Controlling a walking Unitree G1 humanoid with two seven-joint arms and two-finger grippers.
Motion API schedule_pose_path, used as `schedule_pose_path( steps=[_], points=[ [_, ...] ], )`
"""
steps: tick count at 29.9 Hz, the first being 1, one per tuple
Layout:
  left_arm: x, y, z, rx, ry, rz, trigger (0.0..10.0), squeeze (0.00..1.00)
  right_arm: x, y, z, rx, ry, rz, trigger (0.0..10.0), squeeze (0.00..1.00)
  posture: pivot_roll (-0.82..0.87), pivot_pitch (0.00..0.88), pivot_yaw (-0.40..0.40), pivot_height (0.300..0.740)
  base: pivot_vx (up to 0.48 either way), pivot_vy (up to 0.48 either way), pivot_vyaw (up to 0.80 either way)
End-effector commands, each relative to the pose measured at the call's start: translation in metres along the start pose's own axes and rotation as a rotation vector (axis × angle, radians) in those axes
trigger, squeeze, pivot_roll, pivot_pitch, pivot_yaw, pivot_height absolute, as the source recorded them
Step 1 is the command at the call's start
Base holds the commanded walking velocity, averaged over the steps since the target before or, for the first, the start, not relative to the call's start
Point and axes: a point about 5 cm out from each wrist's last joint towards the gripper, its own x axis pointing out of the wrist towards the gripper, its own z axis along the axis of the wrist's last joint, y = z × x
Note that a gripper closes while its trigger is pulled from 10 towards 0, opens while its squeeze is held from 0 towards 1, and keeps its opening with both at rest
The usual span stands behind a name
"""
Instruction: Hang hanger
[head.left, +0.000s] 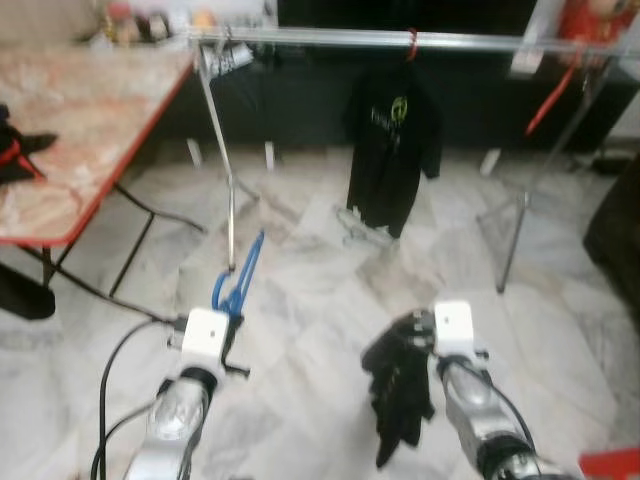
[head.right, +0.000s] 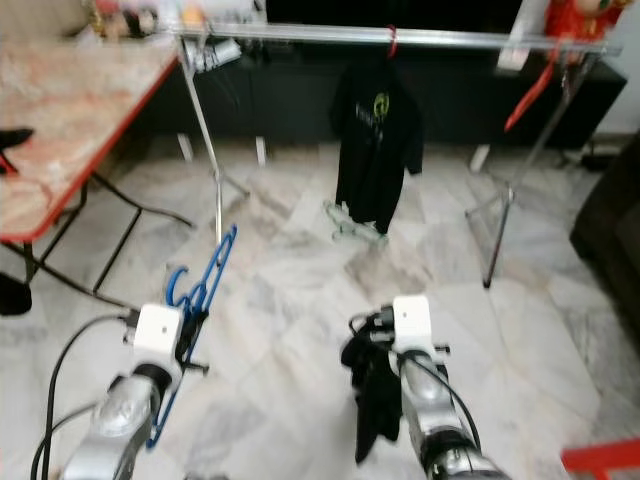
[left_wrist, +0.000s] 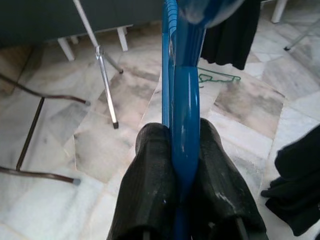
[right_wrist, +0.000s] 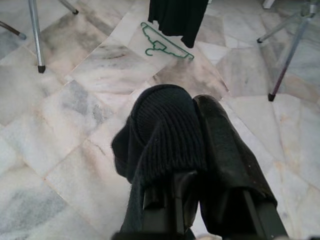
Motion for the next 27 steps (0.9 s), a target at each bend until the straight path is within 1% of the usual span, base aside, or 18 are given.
schedule_pose_path(
  steps=[1, 3, 4, 5, 7, 8, 9, 11, 13, 16, 17, 18, 19, 20, 22, 23, 25, 27],
  points=[
    [0.001, -0.005, 0.002, 0.000, 0.004, -0.035, 10.0, 0.00, 0.001, -0.004, 0.004, 0.003, -0.015, -0.015, 10.0, 0.00, -0.02, 0.046, -0.021, 0.740, 0.000, 0.000, 0.00],
    [0.001, -0.006, 0.002, 0.008, 0.013, -0.057, 10.0, 0.00, 0.002, -0.005, 0.005, -0.001, -0.019, -0.014, 10.0, 0.00, -0.02, 0.046, -0.021, 0.740, 0.000, 0.000, 0.00],
    [0.001, -0.007, 0.002, 0.015, 0.024, -0.088, 10.0, 0.00, 0.002, -0.005, 0.007, -0.005, -0.024, -0.013, 10.0, 0.00, -0.02, 0.047, -0.018, 0.740, 0.000, 0.000, 0.00],
    [0.001, -0.009, 0.002, 0.023, 0.034, -0.128, 10.0, 0.00, 0.003, -0.005, 0.010, -0.010, -0.030, -0.010, 10.0, 0.00, -0.02, 0.049, -0.018, 0.740, 0.000, 0.000, 0.00],
    [0.000, -0.011, 0.001, 0.042, 0.079, -0.243, 10.0, 0.00, 0.006, -0.006, 0.017, -0.039, -0.042, -0.002, 10.0, 0.00, -0.02, 0.049, -0.018, 0.740, 0.000, 0.000, 0.00],
    [-0.001, -0.011, 0.000, 0.069, 0.101, -0.285, 10.0, 0.00, 0.007, -0.006, 0.020, -0.071, -0.051, 0.001, 10.0, 0.00, -0.02, 0.052, -0.019, 0.740, 0.000, 0.000, 0.00],
    [-0.002, -0.010, -0.002, 0.117, 0.134, -0.349, 10.0, 0.00, 0.010, -0.007, 0.027, -0.140, -0.065, 0.006, 10.0, 0.00, -0.02, 0.052, -0.020, 0.740, 0.000, 0.000, 0.00],
    [-0.004, -0.008, -0.004, 0.175, 0.180, -0.423, 10.0, 0.00, 0.012, -0.008, 0.035, -0.225, -0.086, 0.013, 10.0, 0.00, -0.02, 0.053, -0.019, 0.740, 0.000, 0.000, 0.00],
    [-0.006, -0.006, -0.006, 0.216, 0.217, -0.476, 10.0, 0.00, 0.015, -0.009, 0.046, -0.260, -0.112, 0.018, 10.0, 0.00, -0.02, 0.054, -0.020, 0.740, 0.000, 0.000, 0.00],
    [-0.009, -0.004, -0.005, 0.254, 0.267, -0.561, 10.0, 0.00, 0.020, -0.011, 0.061, -0.278, -0.125, 0.011, 10.0, 0.00, -0.01, 0.056, -0.023, 0.740, 0.000, 0.000, 0.00],
    [-0.011, -0.005, -0.002, 0.267, 0.288, -0.631, 10.0, 0.00, 0.023, -0.011, 0.070, -0.308, -0.131, 0.016, 10.0, 0.00, -0.01, 0.056, -0.026, 0.740, 0.000, 0.000, 0.00],
    [-0.012, -0.005, -0.002, 0.270, 0.293, -0.651, 10.0, 0.00, 0.024, -0.010, 0.072, -0.319, -0.133, 0.020, 10.0, 0.00, -0.01, 0.056, -0.026, 0.740, 0.000, 0.000, 0.00],
    [-0.012, -0.005, 0.003, 0.297, 0.300, -0.697, 10.0, 0.00, 0.026, -0.006, 0.078, -0.366, -0.131, 0.053, 10.0, 0.00, -0.01, 0.056, -0.026, 0.740, 0.000, 0.000, 0.00],
    [-0.011, -0.005, 0.006, 0.308, 0.305, -0.717, 10.0, 0.00, 0.027, -0.002, 0.081, -0.389, -0.120, 0.087, 10.0, 0.00, -0.01, 0.056, -0.027, 0.740, 0.000, 0.000, 0.00],
    [-0.010, -0.006, 0.010, 0.299, 0.306, -0.754, 10.0, 0.00, 0.027, 0.004, 0.081, -0.410, -0.103, 0.141, 10.0, 0.00, -0.01, 0.055, -0.027, 0.740, 0.000, 0.000, 0.00],
    [-0.009, -0.007, 0.014, 0.295, 0.309, -0.787, 10.0, 0.00, 0.028, 0.008, 0.082, -0.436, -0.093, 0.178, 10.0, 0.00, 0.00, 0.054, -0.027, 0.740, 0.000, 0.000, 0.00],
    [-0.005, -0.007, 0.020, 0.292, 0.307, -0.826, 10.0, 0.00, 0.029, 0.012, 0.086, -0.498, -0.091, 0.212, 10.0, 0.00, 0.00, 0.050, -0.028, 0.740, 0.000, 0.000, 0.00],
    [-0.003, -0.008, 0.024, 0.289, 0.299, -0.845, 10.0, 0.00, 0.029, 0.013, 0.087, -0.523, -0.095, 0.222, 10.0, 0.00, 0.00, 0.050, -0.028, 0.740, 0.000, 0.000, 0.00]
  ],
)
